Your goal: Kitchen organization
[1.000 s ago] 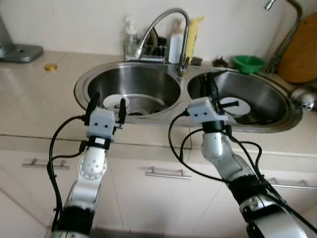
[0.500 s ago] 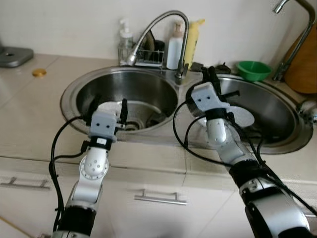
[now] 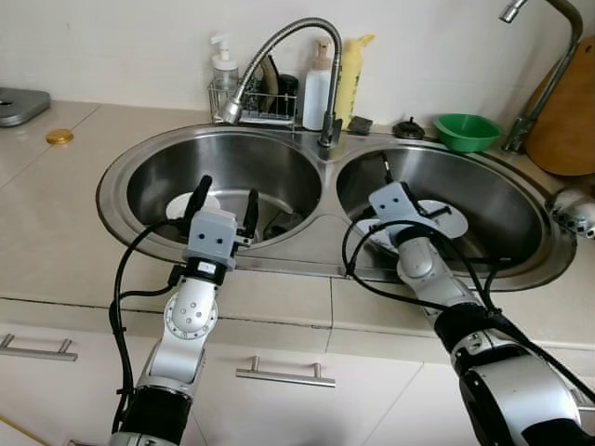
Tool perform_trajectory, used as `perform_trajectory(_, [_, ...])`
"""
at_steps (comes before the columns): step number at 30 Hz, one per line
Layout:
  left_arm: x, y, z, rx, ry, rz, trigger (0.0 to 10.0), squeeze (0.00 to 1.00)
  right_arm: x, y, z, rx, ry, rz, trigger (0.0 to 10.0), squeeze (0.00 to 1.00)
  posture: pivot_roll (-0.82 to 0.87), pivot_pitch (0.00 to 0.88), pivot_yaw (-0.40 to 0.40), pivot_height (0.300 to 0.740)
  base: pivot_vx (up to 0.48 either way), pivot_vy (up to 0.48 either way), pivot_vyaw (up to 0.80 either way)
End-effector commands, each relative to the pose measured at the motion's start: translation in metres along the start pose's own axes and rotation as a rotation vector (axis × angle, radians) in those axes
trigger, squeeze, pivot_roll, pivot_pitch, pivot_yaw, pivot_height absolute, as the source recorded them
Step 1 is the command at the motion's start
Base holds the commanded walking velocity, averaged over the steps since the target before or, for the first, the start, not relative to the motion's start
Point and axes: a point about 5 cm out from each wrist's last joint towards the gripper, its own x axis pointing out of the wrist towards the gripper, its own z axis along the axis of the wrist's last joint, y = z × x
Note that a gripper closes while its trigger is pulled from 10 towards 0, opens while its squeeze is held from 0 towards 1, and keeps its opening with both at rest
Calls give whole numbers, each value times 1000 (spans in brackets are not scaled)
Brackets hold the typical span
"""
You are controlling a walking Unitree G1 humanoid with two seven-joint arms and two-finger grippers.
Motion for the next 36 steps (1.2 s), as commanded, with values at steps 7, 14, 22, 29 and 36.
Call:
perform_trajectory(7, [-2,-4,-6,-2,32,-24,10000,0,2,-1,-13,62,130,47,10000,0,95,0,-38,740,0,0,0])
perform_trajectory(14, [-3,-4,-6,2,35,-25,10000,0,0,-1,-10,122,89,35,10000,1000,97,0,-37,740,0,0,0])
perform_trajectory(22, [-2,-4,-6,0,31,-27,10000,0,0,-6,6,186,-40,-24,10000,1000,95,0,-34,740,0,0,0])
perform_trajectory(29, [-2,-4,-7,2,35,-29,10000,0,-6,-5,35,413,-224,-6,10000,1000,92,0,-33,740,0,0,0])
perform_trajectory(36, [-3,-4,-8,4,40,-32,10000,0,-6,-7,35,712,-165,-4,10000,1000,90,0,-31,740,0,0,0])
